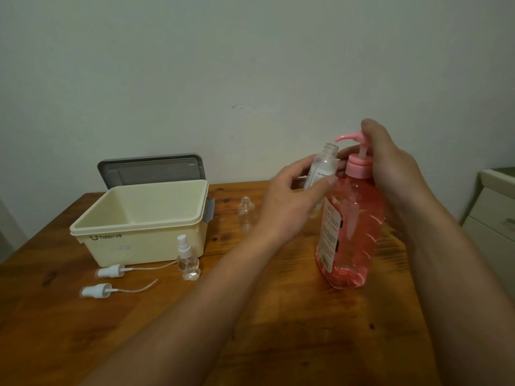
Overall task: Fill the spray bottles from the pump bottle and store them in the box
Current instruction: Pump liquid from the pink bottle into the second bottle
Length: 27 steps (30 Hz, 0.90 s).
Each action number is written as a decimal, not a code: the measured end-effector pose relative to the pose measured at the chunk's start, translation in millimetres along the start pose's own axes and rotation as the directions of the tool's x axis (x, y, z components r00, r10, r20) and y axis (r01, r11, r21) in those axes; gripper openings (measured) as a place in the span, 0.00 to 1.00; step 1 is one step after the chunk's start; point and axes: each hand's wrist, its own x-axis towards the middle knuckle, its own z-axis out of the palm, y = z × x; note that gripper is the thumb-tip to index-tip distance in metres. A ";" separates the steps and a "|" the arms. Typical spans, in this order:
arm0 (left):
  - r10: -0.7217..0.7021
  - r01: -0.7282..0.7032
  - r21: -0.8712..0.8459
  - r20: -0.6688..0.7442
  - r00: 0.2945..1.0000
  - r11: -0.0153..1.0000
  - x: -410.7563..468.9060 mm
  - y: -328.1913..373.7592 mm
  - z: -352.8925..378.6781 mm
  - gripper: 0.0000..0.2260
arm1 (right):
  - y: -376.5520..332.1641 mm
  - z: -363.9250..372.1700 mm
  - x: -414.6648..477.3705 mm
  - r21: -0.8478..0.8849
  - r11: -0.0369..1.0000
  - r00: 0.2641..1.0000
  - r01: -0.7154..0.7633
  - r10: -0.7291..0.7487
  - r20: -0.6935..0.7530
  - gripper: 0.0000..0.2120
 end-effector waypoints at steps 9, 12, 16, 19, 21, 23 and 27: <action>0.035 -0.036 -0.021 -0.031 0.999 0.999 10.9 1.1 3.0 0.17 | 2.0 -3.0 4.2 0.050 0.999 1.000 0.000 -0.001 0.031 0.24; 0.047 -0.048 -0.030 -0.040 0.998 0.998 10.1 -1.7 1.5 0.14 | 2.1 -2.5 5.8 0.048 0.999 0.999 0.017 -0.019 0.043 0.22; 0.049 -0.053 -0.073 -0.062 0.997 0.996 10.0 -5.4 0.2 0.15 | 4.3 -3.2 7.8 0.045 0.999 0.999 0.016 -0.018 0.047 0.21; 0.055 -0.062 -0.083 -0.086 0.995 0.995 10.8 -5.6 1.5 0.13 | 4.3 -3.7 9.2 0.048 0.999 0.998 0.023 -0.025 0.054 0.19; 0.048 -0.056 -0.088 -0.082 0.995 0.995 10.6 -5.8 1.5 0.13 | 3.5 -2.8 9.3 0.051 0.998 0.998 0.023 -0.026 0.051 0.19; 0.044 -0.052 -0.098 -0.074 0.996 0.994 10.1 -6.4 1.1 0.13 | 3.5 -2.1 8.9 0.032 0.999 0.998 0.025 -0.027 0.055 0.20; 0.043 -0.052 -0.116 -0.076 0.996 0.992 10.4 -5.6 1.9 0.13 | 4.0 -1.5 8.3 0.008 1.000 0.998 0.003 -0.004 0.065 0.23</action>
